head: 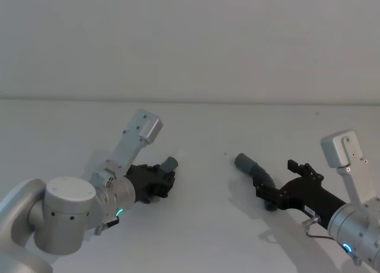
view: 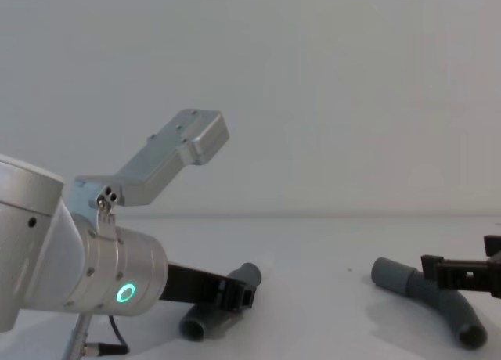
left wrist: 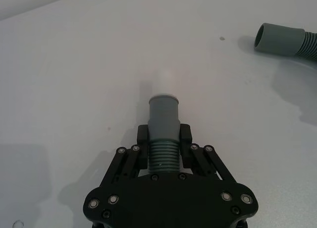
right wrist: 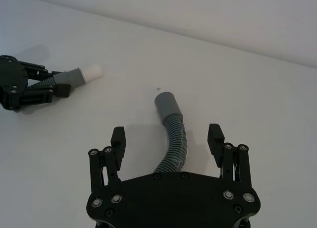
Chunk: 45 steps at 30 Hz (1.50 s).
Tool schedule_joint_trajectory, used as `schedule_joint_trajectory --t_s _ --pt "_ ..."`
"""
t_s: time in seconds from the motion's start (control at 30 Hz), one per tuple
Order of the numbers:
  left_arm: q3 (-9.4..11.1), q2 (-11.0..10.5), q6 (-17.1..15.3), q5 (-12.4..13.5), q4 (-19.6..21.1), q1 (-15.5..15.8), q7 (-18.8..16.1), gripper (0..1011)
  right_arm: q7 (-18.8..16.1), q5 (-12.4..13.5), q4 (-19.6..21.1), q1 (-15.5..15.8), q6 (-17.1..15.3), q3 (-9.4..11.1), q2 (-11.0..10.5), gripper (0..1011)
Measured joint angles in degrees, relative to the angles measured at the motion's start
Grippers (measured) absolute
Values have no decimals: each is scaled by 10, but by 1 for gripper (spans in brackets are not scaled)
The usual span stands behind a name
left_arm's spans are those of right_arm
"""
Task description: Use both hands to pick up one end of the pipe from the table, align the ends, and insert them.
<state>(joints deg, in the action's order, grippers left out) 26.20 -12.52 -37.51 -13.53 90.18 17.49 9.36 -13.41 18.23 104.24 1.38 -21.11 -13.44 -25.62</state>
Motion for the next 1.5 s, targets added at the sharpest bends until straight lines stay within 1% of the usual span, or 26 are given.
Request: schedule_joint_trajectory --t_s 0.93,1.13,1.5 --pt "0 0 0 0 0 0 0 346 -1 -1 0 0 -2 1 -1 1000" --pt "0 0 0 0 0 0 0 346 -4 -1 5 0 -14 4 -6 1000" --pt "0 0 0 0 0 0 0 346 -13 8 20 -2 -65 14 -19 1000"
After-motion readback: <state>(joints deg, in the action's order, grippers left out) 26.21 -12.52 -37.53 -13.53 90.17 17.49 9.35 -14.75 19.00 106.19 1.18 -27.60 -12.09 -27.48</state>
